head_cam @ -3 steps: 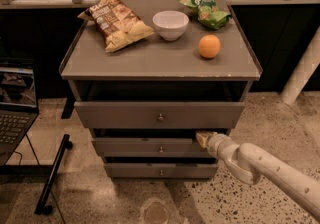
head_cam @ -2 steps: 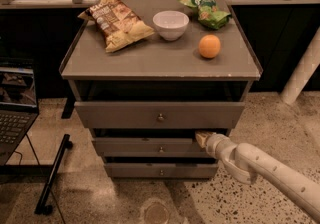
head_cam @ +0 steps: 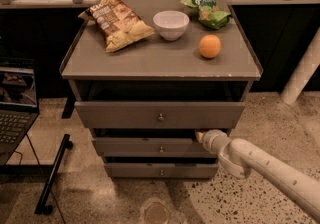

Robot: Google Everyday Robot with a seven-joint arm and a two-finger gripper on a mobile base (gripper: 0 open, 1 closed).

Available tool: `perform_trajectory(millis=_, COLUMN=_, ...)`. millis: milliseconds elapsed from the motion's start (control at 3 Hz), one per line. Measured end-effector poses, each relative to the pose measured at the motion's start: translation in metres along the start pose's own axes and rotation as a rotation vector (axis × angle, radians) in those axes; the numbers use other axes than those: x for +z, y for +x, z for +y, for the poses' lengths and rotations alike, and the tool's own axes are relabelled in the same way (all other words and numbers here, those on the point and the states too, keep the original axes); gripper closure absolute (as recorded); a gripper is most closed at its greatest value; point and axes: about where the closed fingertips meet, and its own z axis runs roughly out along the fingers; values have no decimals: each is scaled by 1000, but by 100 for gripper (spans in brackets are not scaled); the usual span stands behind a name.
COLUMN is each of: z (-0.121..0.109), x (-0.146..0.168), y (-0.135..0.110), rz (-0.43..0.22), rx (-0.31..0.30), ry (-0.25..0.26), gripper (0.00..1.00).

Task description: Open middle drawer

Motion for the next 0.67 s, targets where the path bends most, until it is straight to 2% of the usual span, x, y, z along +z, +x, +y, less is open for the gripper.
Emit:
perform_trajectory(millis=333, z=-1, x=1, y=0, rz=1, rx=-1, ry=4, gripper=100)
perform_trajectory(millis=667, z=1, x=5, y=15, rz=63, rx=-13, ry=-7, gripper=100)
